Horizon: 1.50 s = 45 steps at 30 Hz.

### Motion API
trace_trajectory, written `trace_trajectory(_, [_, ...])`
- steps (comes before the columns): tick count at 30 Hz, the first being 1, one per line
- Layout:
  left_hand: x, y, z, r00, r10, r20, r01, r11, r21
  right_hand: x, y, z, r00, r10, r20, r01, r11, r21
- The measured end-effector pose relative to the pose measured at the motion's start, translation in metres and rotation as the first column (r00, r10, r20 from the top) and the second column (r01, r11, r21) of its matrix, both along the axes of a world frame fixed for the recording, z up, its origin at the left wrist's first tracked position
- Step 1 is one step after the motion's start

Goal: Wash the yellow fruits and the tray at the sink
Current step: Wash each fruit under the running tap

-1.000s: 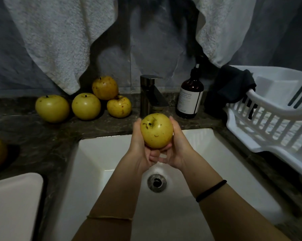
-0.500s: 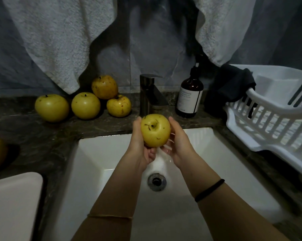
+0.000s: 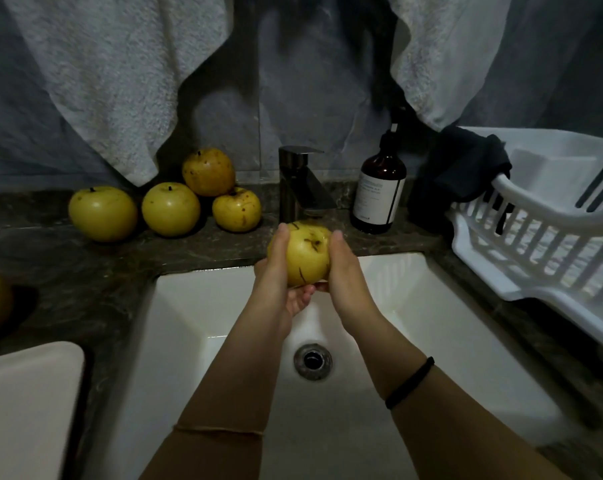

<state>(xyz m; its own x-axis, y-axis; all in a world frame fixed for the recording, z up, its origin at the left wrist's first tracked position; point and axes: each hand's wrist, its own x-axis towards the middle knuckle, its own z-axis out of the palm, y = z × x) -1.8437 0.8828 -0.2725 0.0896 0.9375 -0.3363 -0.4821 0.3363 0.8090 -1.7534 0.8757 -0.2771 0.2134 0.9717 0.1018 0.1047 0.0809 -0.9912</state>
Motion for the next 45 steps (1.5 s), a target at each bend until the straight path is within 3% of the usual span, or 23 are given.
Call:
trace_trajectory(2, [-0.0019,-0.0009,0.0019,1.000,0.012,0.009,-0.011,0.999,-0.030,0.0011,0.0008,0.0038,0.994,0.019,-0.105,-0.021,1.000,-0.021])
trace_trajectory(8, [-0.0015,-0.0024,0.0025,0.995,-0.094,-0.034,0.090,0.992,-0.091,0.0000,-0.0008,0.0054,0.969,0.148,-0.196,-0.157,0.987,-0.033])
trace_trajectory(18, [-0.0014,-0.0024,0.0022,0.996,-0.091,-0.024,0.088,0.989,-0.121,-0.0004,0.0055,0.0001,0.967,0.081,-0.240,-0.115,0.985,-0.131])
trace_trajectory(22, [-0.0019,-0.0014,0.0004,0.995,-0.098,-0.021,0.094,0.988,-0.121,0.0010,0.0002,0.0031,0.970,0.137,-0.200,-0.154,0.985,-0.073])
trace_trajectory(26, [-0.0012,-0.0002,-0.0012,0.996,-0.073,-0.052,0.067,0.992,-0.109,0.0005,0.0022,0.0013,0.986,0.081,-0.147,-0.093,0.993,-0.075])
trace_trajectory(30, [-0.0022,-0.0007,0.0004,0.998,-0.050,-0.023,0.047,0.993,-0.104,0.0014,0.0010,0.0028,0.949,0.069,-0.309,-0.113,0.985,-0.127])
trace_trajectory(33, [-0.0025,-0.0002,0.0004,0.999,-0.037,-0.023,0.035,0.996,-0.085,0.0008,0.0013,0.0033,0.947,0.066,-0.315,-0.119,0.981,-0.152])
trace_trajectory(37, [-0.0034,-0.0010,-0.0007,0.997,-0.036,-0.075,0.028,0.995,-0.101,0.0006,-0.0004,0.0022,0.973,0.163,-0.164,-0.185,0.974,-0.129])
trace_trajectory(45, [-0.0023,-0.0026,-0.0039,0.969,-0.029,-0.244,0.001,0.994,-0.112,0.0056,-0.0013,0.0023,0.948,0.167,-0.269,-0.206,0.970,-0.125])
